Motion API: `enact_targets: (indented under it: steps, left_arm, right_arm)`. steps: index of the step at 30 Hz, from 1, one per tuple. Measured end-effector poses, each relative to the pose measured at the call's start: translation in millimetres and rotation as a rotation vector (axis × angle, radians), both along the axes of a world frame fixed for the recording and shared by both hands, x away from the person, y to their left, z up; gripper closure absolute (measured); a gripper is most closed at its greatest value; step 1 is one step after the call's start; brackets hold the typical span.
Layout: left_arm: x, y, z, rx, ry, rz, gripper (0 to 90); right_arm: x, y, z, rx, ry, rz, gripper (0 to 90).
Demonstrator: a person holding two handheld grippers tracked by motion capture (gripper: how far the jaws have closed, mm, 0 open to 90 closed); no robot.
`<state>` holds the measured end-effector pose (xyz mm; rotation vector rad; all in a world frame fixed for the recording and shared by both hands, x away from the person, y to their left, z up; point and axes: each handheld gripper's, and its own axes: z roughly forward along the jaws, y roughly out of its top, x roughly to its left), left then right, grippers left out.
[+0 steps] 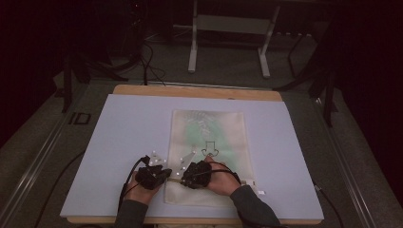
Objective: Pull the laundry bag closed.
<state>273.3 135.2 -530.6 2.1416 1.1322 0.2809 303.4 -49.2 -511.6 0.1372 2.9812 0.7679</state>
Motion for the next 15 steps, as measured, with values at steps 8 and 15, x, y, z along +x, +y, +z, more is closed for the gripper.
enact_targets:
  steps: [8,15]
  left_arm:
    - [0.1,-0.1,0.0,0.000,0.000,0.000,89.7]
    - [0.4,0.4,-0.2,-0.008,0.005,0.003,89.7]
  right_arm:
    - [0.5,-5.4,1.8,-0.024,0.008,0.006,82.3]
    - [0.9,-5.2,2.0,-0.027,0.010,0.012,82.3]
